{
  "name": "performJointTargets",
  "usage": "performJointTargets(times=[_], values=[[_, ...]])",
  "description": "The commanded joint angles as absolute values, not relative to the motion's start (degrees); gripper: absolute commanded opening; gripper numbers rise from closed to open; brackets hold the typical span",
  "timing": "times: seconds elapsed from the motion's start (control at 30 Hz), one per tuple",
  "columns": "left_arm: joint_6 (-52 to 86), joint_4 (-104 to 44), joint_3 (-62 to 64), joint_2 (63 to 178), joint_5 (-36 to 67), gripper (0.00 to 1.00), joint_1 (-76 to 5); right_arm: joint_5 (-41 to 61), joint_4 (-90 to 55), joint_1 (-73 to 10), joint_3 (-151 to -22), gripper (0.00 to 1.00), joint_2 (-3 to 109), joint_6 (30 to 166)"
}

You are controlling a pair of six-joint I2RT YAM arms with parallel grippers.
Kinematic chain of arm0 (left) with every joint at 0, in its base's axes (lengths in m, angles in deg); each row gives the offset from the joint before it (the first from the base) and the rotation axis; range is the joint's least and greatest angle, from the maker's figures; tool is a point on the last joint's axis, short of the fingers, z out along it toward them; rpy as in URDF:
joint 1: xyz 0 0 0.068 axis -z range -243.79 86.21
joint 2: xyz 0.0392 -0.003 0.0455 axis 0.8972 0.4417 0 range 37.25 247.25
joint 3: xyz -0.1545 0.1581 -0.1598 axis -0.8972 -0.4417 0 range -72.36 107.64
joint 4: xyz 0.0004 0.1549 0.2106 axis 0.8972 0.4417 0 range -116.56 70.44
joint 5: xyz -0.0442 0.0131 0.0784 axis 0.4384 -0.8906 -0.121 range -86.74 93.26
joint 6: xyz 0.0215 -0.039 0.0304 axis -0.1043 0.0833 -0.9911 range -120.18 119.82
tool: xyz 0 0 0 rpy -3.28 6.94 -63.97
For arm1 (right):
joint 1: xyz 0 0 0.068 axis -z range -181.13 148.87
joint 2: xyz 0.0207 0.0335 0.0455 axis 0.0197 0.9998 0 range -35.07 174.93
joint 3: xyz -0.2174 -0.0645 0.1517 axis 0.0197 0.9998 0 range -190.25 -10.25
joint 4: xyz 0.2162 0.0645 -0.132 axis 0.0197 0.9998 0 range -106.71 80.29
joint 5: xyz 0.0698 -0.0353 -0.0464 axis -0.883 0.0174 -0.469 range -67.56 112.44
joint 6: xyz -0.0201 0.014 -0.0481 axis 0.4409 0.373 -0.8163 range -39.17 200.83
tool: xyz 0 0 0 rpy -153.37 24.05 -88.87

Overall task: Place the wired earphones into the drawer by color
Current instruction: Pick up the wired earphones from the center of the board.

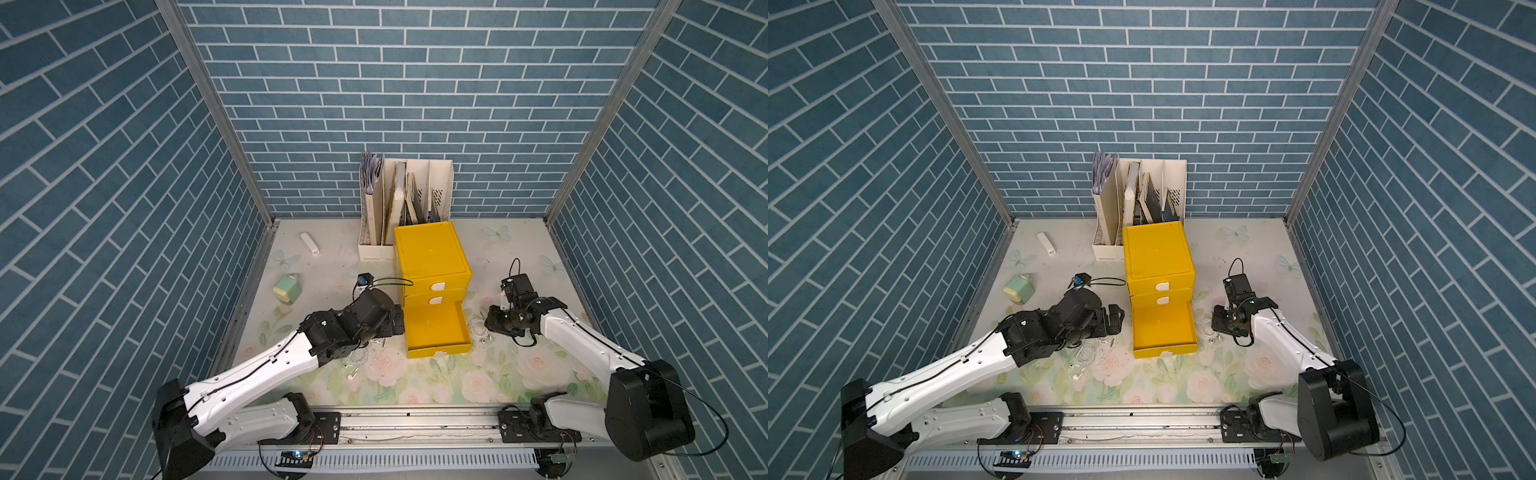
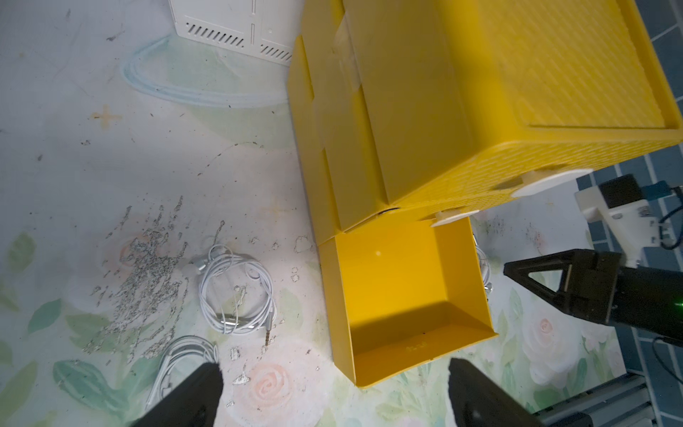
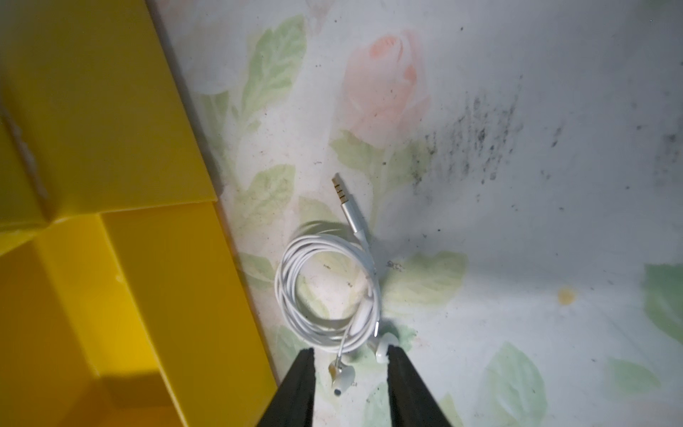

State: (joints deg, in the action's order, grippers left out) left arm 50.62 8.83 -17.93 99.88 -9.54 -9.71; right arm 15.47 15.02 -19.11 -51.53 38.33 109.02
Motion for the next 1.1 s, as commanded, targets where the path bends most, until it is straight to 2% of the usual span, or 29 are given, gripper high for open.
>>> performJointTargets(times=[0.0,0.33,0.87,0.97,1.07], values=[[50.8,7.6,-18.9,99.8,-9.8,1.00,-9.3,17.8,14.6,-19.4,-52.2,0.34,39.9,106.1],[50.3,7.1,-19.5,99.5,-9.9,1.00,-9.3,21.9,13.2,-19.8,-54.2,0.32,44.9,104.0],[50.1,7.3,-20.2,99.2,-10.3,1.00,-9.3,21.4,10.5,-20.5,-55.9,0.31,51.1,102.5],[50.1,7.4,-20.4,99.0,-10.5,1.00,-9.3,21.7,10.3,-20.9,-56.0,0.27,52.0,102.3],[50.0,7.6,-20.5,99.0,-10.9,1.00,-9.3,21.7,9.9,-21.1,-56.4,0.18,52.6,102.1]])
